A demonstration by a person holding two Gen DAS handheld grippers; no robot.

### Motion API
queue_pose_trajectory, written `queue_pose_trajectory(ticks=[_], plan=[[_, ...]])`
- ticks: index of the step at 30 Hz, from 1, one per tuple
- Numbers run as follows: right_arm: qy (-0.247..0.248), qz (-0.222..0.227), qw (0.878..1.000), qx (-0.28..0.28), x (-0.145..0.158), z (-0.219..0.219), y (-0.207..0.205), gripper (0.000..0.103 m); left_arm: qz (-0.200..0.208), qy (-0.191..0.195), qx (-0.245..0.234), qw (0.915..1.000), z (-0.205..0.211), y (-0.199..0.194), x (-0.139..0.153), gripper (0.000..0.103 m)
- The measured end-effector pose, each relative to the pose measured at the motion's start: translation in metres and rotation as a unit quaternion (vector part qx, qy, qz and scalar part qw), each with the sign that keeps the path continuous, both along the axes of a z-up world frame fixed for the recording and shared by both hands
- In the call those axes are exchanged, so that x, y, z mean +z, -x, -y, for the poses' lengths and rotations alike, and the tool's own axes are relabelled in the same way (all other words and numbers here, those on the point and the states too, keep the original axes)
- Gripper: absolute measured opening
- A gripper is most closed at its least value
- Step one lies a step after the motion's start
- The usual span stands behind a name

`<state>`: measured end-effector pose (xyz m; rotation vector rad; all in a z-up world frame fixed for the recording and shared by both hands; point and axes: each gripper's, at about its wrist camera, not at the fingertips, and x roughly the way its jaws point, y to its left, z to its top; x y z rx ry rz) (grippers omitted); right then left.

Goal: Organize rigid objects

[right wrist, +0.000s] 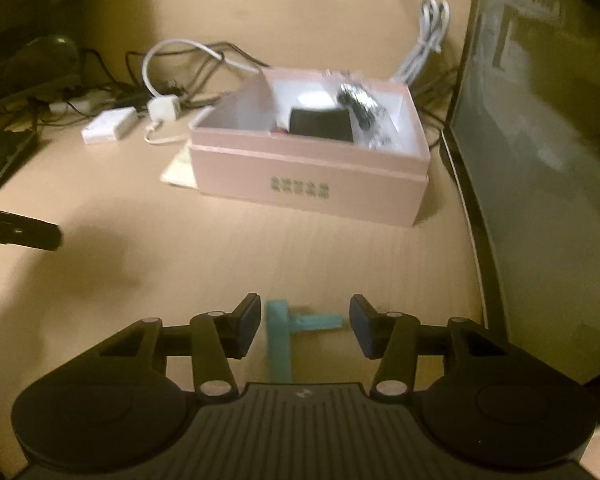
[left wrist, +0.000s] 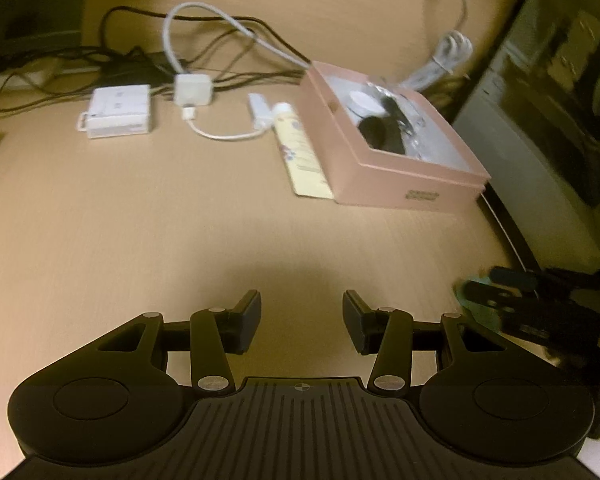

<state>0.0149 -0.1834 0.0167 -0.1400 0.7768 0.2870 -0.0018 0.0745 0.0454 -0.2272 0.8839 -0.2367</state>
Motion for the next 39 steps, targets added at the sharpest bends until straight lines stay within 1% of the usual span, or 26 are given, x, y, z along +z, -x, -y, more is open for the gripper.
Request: queue_pose_trajectory(ticks=[3, 5, 7, 10, 13, 15, 16, 18, 19, 20, 21, 23, 24, 26, 29, 33, 36, 37, 39], plan=[[-0.017, -0.012, 1.000, -0.002, -0.013, 0.006, -0.005, 0.049, 0.002, -0.012, -0.016, 0.9998, 0.009, 0.000, 0.003, 0.049], [-0.023, -0.007, 1.000, -0.003, -0.015, 0.008, -0.003, 0.043, 0.003, -0.019, -0.023, 0.9996, 0.013, 0.001, 0.005, 0.049], [-0.017, -0.006, 1.000, 0.003, -0.011, 0.005, 0.001, 0.042, 0.005, -0.021, -0.028, 0.9994, 0.016, 0.000, 0.006, 0.049], [-0.035, 0.007, 0.999, 0.011, 0.004, 0.004, 0.010, 0.042, 0.006, -0.022, -0.031, 0.9993, 0.019, 0.001, 0.007, 0.049], [-0.069, 0.037, 0.997, 0.005, 0.039, 0.008, 0.011, 0.042, 0.005, -0.020, -0.032, 0.9993, 0.018, 0.003, 0.006, 0.049], [-0.084, 0.083, 0.993, 0.000, 0.074, 0.010, 0.001, 0.042, 0.004, -0.018, -0.031, 0.9993, 0.017, 0.002, 0.005, 0.049], [-0.085, 0.114, 0.990, -0.006, 0.095, 0.011, -0.009, 0.042, 0.004, -0.018, -0.031, 0.9993, 0.017, 0.001, 0.004, 0.049], [-0.090, 0.160, 0.983, -0.023, 0.130, 0.012, -0.032, 0.043, 0.006, -0.019, -0.035, 0.9992, 0.018, -0.004, 0.002, 0.049], [-0.097, 0.180, 0.978, -0.031, 0.147, 0.013, -0.046, 0.052, 0.007, -0.020, -0.037, 0.9991, 0.018, -0.008, 0.001, 0.049], [-0.098, 0.189, 0.976, -0.035, 0.160, 0.013, -0.062, 0.061, 0.008, -0.020, -0.038, 0.9991, 0.017, -0.014, 0.001, 0.049], [-0.094, 0.190, 0.976, -0.039, 0.168, 0.013, -0.075, 0.069, 0.011, -0.016, -0.038, 0.9991, 0.016, -0.021, 0.001, 0.049], [-0.082, 0.185, 0.978, -0.057, 0.175, 0.009, -0.090, 0.069, 0.017, 0.000, -0.029, 0.9994, 0.009, -0.038, 0.004, 0.049], [-0.080, 0.180, 0.979, -0.056, 0.174, 0.007, -0.090, 0.069, 0.018, 0.011, -0.023, 0.9995, 0.005, -0.047, 0.006, 0.049], [-0.078, 0.168, 0.982, -0.042, 0.162, 0.004, -0.081, 0.069, 0.020, 0.030, -0.009, 0.9993, -0.002, -0.068, 0.009, 0.049], [-0.053, 0.138, 0.989, -0.024, 0.125, 0.001, -0.057, 0.069, 0.012, 0.046, 0.009, 0.9988, -0.008, -0.106, 0.008, 0.049], [-0.035, 0.082, 0.996, -0.014, 0.071, 0.000, -0.022, 0.069, -0.023, 0.063, 0.026, 0.9974, -0.008, -0.157, -0.003, 0.049], [-0.024, 0.052, 0.998, -0.018, 0.042, 0.001, 0.004, 0.069, -0.046, 0.061, 0.027, 0.9967, 0.001, -0.186, -0.015, 0.049], [-0.019, 0.044, 0.999, -0.019, 0.035, 0.003, 0.012, 0.069, -0.052, 0.053, 0.022, 0.9970, 0.006, -0.195, -0.019, 0.049], [-0.010, 0.031, 0.999, -0.023, 0.024, 0.006, 0.024, 0.069, -0.055, 0.030, 0.016, 0.9979, 0.015, -0.206, -0.026, 0.044]])
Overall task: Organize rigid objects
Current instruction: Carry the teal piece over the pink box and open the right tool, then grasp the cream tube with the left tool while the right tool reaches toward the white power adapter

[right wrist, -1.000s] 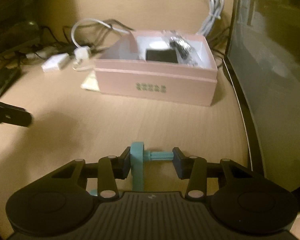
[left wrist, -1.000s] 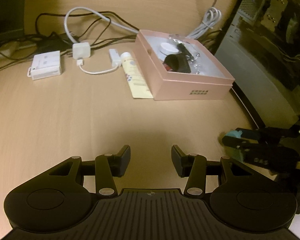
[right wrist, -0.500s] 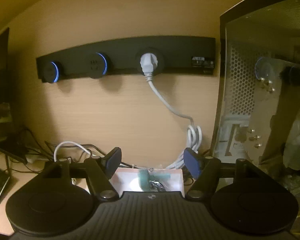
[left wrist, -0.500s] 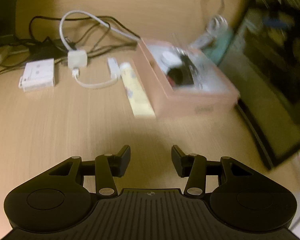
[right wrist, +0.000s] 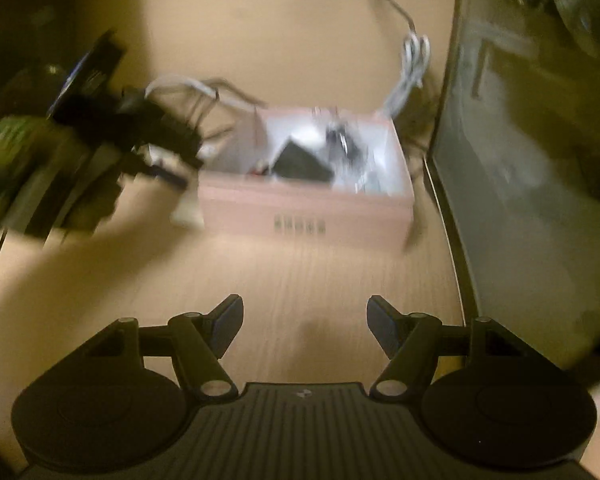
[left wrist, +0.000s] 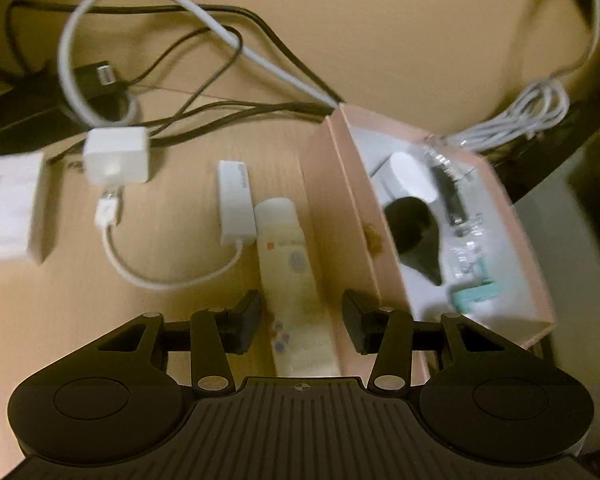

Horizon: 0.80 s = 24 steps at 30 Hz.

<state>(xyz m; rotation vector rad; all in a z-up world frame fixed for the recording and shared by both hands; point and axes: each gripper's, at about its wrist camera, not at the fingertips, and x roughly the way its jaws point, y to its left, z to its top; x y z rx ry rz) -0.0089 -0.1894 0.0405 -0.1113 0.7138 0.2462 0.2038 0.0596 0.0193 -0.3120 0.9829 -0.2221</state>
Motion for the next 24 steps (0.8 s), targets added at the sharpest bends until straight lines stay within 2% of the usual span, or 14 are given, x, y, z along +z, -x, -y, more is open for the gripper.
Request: queue_pose_trajectory(ticks=[2, 5, 7, 11, 16, 21, 24], plan=[[0.006, -0.013, 1.000, -0.002, -0.010, 0.000, 0.010, 0.069, 0.017, -0.013, -0.003, 0.9998, 0.005, -0.006, -0.002, 0.040], [0.003, -0.029, 1.000, -0.008, -0.015, 0.002, 0.018, 0.069, 0.023, 0.007, 0.011, 0.9996, 0.000, -0.011, -0.005, 0.035], [0.003, -0.030, 0.999, -0.012, -0.017, 0.004, 0.018, 0.069, 0.027, 0.007, 0.008, 0.9996, -0.002, -0.010, -0.006, 0.031], [0.012, -0.004, 1.000, -0.020, -0.009, 0.001, 0.008, 0.069, 0.036, -0.039, -0.018, 0.9984, -0.002, 0.004, -0.003, 0.029], [0.015, 0.011, 1.000, -0.007, 0.003, -0.015, -0.017, 0.069, 0.040, -0.056, -0.027, 0.9973, -0.022, 0.057, -0.001, 0.028], [0.024, 0.022, 0.998, 0.057, 0.021, -0.053, -0.051, 0.069, 0.042, -0.053, -0.001, 0.9977, -0.055, 0.121, -0.002, 0.028], [0.010, 0.007, 0.996, 0.087, 0.033, -0.079, -0.080, 0.069, 0.045, -0.051, 0.022, 0.9975, -0.073, 0.152, -0.003, 0.028]])
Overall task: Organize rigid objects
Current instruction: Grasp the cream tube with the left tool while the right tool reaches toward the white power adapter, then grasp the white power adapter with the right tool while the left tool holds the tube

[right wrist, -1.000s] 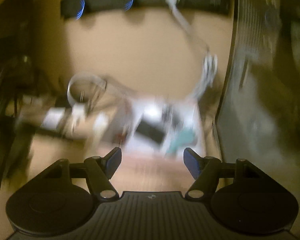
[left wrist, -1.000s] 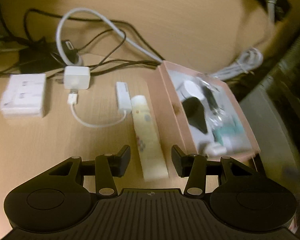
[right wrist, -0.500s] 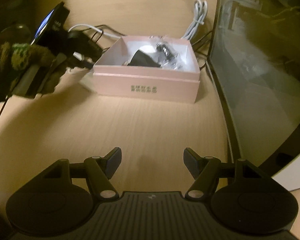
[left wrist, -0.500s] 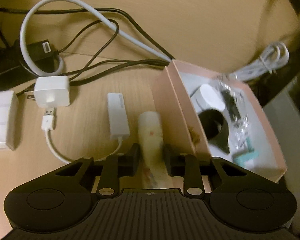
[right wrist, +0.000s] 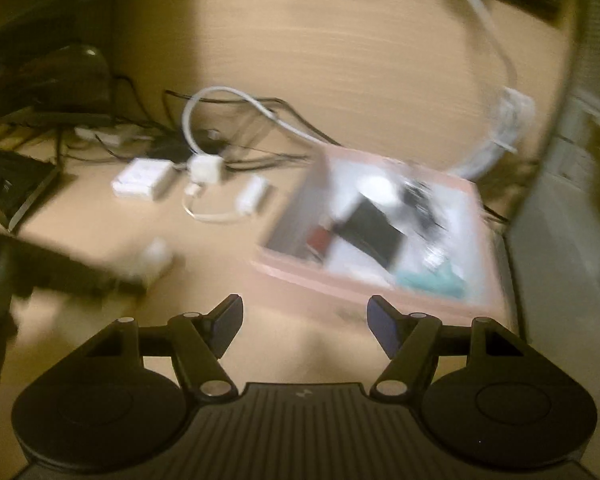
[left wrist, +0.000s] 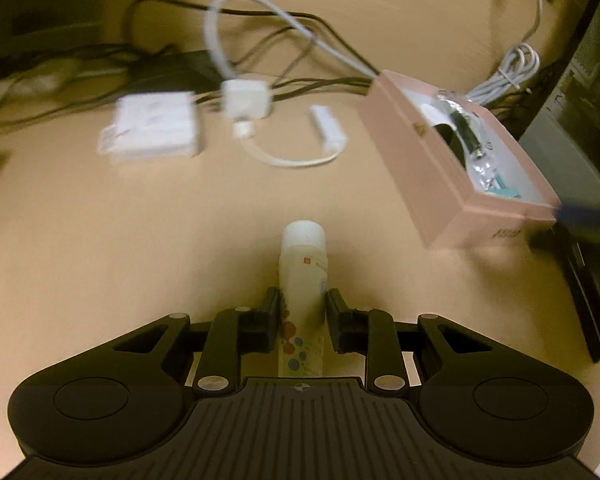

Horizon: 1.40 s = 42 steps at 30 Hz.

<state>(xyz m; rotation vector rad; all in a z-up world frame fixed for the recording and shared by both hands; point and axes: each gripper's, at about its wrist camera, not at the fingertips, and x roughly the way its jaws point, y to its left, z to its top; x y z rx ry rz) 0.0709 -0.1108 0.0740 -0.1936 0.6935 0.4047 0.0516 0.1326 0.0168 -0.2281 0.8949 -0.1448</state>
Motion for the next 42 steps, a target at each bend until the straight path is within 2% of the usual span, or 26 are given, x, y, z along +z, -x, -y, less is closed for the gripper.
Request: queue_pose_trajectory(ticks=[6, 8, 12, 19, 20, 22, 24, 32, 37, 39, 40, 42], plan=[[-0.072, -0.068, 0.995, 0.014, 0.014, -0.046, -0.069, 0.069, -0.002, 0.005, 0.057, 0.9984, -0.037, 0.038, 0.002, 0.028], [-0.062, -0.062, 0.996, 0.017, 0.014, -0.070, -0.089, 0.069, -0.007, 0.022, 0.078, 0.9967, -0.050, 0.047, 0.001, 0.028], [-0.037, -0.040, 0.998, 0.027, -0.001, -0.124, -0.126, 0.069, 0.000, 0.032, 0.096, 0.9949, -0.062, 0.058, 0.001, 0.028], [-0.050, -0.080, 0.996, -0.006, -0.044, -0.192, -0.187, 0.069, 0.010, 0.041, 0.109, 0.9932, -0.063, 0.066, 0.000, 0.028], [-0.044, -0.080, 0.996, -0.018, -0.050, -0.200, -0.193, 0.066, 0.011, 0.041, 0.109, 0.9931, -0.063, 0.067, 0.000, 0.028], [-0.052, -0.092, 0.994, -0.015, -0.055, -0.202, -0.199, 0.036, 0.013, 0.040, 0.109, 0.9932, -0.062, 0.068, 0.000, 0.028], [-0.057, -0.101, 0.993, -0.001, -0.050, -0.199, -0.194, 0.020, 0.015, 0.038, 0.106, 0.9935, -0.062, 0.069, -0.001, 0.028], [-0.052, -0.082, 0.992, 0.075, -0.015, -0.153, -0.114, 0.020, 0.009, 0.022, 0.085, 0.9961, -0.051, 0.063, 0.000, 0.028], [-0.067, -0.133, 0.984, 0.095, -0.020, -0.117, -0.067, 0.020, 0.005, 0.020, 0.073, 0.9971, -0.045, 0.057, 0.001, 0.029], [-0.084, -0.157, 0.977, 0.119, -0.028, -0.103, -0.045, 0.020, 0.006, 0.014, 0.064, 0.9978, -0.041, 0.056, 0.000, 0.029], [-0.086, -0.156, 0.976, 0.123, -0.031, -0.097, -0.034, 0.021, 0.007, 0.009, 0.061, 0.9981, -0.039, 0.055, 0.000, 0.029], [-0.068, -0.123, 0.983, 0.122, -0.032, -0.086, -0.008, 0.040, 0.012, -0.006, 0.056, 0.9983, -0.034, 0.057, 0.000, 0.029]])
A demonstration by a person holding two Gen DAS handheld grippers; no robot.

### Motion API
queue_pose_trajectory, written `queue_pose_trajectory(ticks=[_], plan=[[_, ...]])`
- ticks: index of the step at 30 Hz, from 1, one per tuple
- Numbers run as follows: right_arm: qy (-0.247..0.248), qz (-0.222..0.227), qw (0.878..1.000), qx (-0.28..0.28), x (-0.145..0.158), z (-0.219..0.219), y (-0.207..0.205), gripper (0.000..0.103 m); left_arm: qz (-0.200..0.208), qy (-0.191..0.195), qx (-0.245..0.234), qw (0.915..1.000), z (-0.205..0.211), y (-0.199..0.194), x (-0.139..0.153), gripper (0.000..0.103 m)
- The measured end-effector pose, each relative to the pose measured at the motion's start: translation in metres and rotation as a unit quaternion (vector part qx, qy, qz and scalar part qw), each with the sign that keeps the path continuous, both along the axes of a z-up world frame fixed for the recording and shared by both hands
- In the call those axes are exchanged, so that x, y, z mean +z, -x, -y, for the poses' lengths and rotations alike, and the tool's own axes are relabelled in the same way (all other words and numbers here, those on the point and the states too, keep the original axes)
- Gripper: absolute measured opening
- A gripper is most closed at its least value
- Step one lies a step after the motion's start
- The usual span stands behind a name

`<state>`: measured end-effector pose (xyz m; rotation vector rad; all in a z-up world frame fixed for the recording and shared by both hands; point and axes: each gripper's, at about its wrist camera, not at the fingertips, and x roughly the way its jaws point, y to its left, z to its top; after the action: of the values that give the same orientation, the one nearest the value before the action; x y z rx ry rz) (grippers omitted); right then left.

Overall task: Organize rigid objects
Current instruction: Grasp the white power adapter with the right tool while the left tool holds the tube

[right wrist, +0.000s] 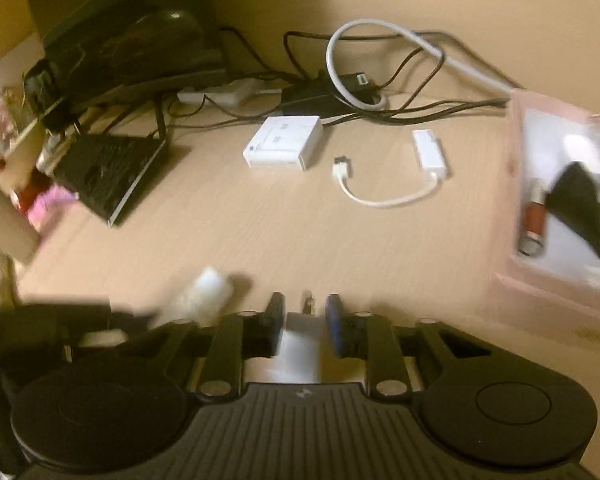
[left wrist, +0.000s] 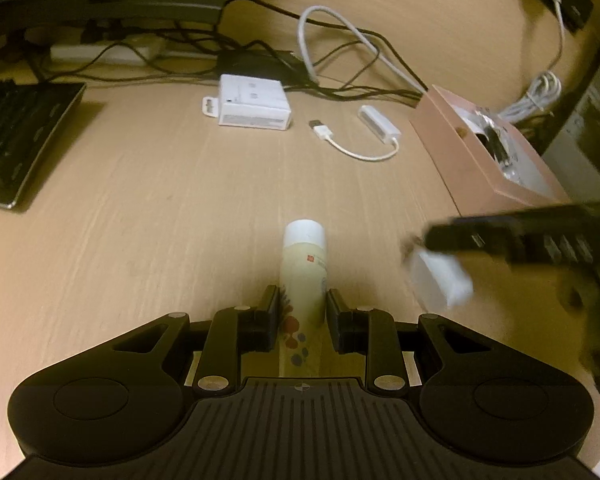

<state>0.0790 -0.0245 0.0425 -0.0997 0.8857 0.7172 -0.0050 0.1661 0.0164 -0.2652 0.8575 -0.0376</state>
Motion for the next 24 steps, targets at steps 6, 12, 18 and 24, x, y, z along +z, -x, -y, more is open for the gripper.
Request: queue_pose_trajectory(ticks=[6, 12, 18, 24], plan=[[0.051, 0.082, 0.995, 0.029, -0.008, 0.010, 0.054, 0.065, 0.004, -0.027, -0.009, 0.9996, 0.010, -0.001, 0.000, 0.029], [0.032, 0.054, 0.997, 0.044, -0.024, 0.006, 0.064, 0.065, 0.006, -0.015, -0.001, 0.9999, 0.007, -0.001, 0.000, 0.029], [0.043, 0.076, 0.996, 0.033, -0.032, 0.000, 0.073, 0.048, 0.008, -0.024, 0.002, 0.9997, 0.010, 0.000, 0.000, 0.028], [0.045, 0.085, 0.995, 0.020, -0.019, 0.018, 0.081, 0.048, 0.018, -0.046, -0.003, 0.9988, 0.019, 0.004, -0.001, 0.028]])
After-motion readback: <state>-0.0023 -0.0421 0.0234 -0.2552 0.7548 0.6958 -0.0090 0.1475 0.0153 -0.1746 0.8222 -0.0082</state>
